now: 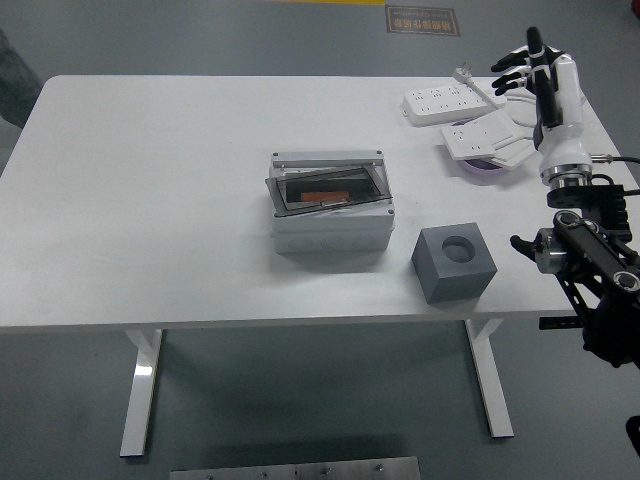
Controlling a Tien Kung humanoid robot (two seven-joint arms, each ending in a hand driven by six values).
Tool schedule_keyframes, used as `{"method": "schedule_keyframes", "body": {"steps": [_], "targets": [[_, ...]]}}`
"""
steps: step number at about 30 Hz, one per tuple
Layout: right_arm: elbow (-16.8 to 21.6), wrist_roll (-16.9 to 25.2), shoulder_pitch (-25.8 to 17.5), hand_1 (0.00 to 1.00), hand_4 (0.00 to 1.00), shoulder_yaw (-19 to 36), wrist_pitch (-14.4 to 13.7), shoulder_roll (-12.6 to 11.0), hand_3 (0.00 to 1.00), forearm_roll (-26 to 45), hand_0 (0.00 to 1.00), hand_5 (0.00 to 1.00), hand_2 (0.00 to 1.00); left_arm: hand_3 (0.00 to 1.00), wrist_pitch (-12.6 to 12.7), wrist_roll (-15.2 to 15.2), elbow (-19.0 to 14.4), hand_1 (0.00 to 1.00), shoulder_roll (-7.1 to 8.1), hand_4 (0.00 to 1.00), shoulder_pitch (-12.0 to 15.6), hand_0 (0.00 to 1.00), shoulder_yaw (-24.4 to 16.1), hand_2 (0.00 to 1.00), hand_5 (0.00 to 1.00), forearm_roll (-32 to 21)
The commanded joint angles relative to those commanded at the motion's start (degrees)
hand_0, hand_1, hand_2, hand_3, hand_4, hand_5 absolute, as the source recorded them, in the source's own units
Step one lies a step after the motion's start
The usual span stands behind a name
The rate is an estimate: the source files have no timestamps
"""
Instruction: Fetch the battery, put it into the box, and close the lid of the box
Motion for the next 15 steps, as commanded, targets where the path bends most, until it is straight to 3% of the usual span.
{"method": "schedule_keyframes", "body": {"steps": [1, 2, 7, 8, 13, 14, 15], "targets": [[-0.6, 0.66, -0.35, 0.355, 0.998, 0.98, 0.91, -0.03, 0.392, 2.96, 0.38, 0.998, 0.434, 0.635, 0.04, -0.03, 0.02, 0.646, -0.06, 0.788, 0.01, 0.445, 0.03, 0.641, 0.935, -0.09], [-0.83, 0.68, -0.5, 0.463, 0.996, 1.44, 1.37, -0.04, 0.502, 4.14, 0.603, 0.998, 0.532, 0.636, 0.05, -0.05, 0.02, 0.647, -0.09, 0.788, 0.01, 0.444, 0.05, 0.641, 0.935, -0.14], [-1.72, -2.94, -1.83, 0.463, 0.996, 4.68, 5.29, -0.38, 0.502, 10.48, 0.603, 0.998, 0.532, 0.636, 0.2, -0.21, 0.1, 0.647, -0.36, 0.788, 0.04, 0.444, 0.27, 0.641, 0.935, -0.63], [-1.66, -4.14, -2.17, 0.643, 0.987, 5.21, 6.15, -0.54, 0.647, 10.26, 0.709, 0.998, 0.655, 0.635, 0.25, -0.22, 0.11, 0.645, -0.41, 0.788, 0.05, 0.446, 0.32, 0.639, 0.935, -0.76], [-1.07, -9.47, -3.32, 0.643, 0.987, 6.62, 9.66, -1.1, 0.647, 7.29, 0.709, 0.998, 0.655, 0.635, 0.42, -0.17, 0.09, 0.645, -0.5, 0.788, 0.19, 0.446, 0.48, 0.639, 0.935, -1.31], [-0.88, -10.42, -3.48, 0.775, 0.998, 6.8, 10.29, -1.19, 0.776, 6.58, 0.822, 0.998, 0.779, 0.636, 0.43, -0.15, 0.08, 0.645, -0.51, 0.788, 0.21, 0.446, 0.5, 0.639, 0.936, -1.41], [-0.59, -11.37, -3.66, 0.775, 0.998, 6.94, 10.99, -1.3, 0.776, 5.76, 0.822, 0.998, 0.779, 0.636, 0.46, -0.17, 0.09, 0.645, -0.52, 0.788, 0.21, 0.446, 0.56, 0.639, 0.936, -1.58]]}}
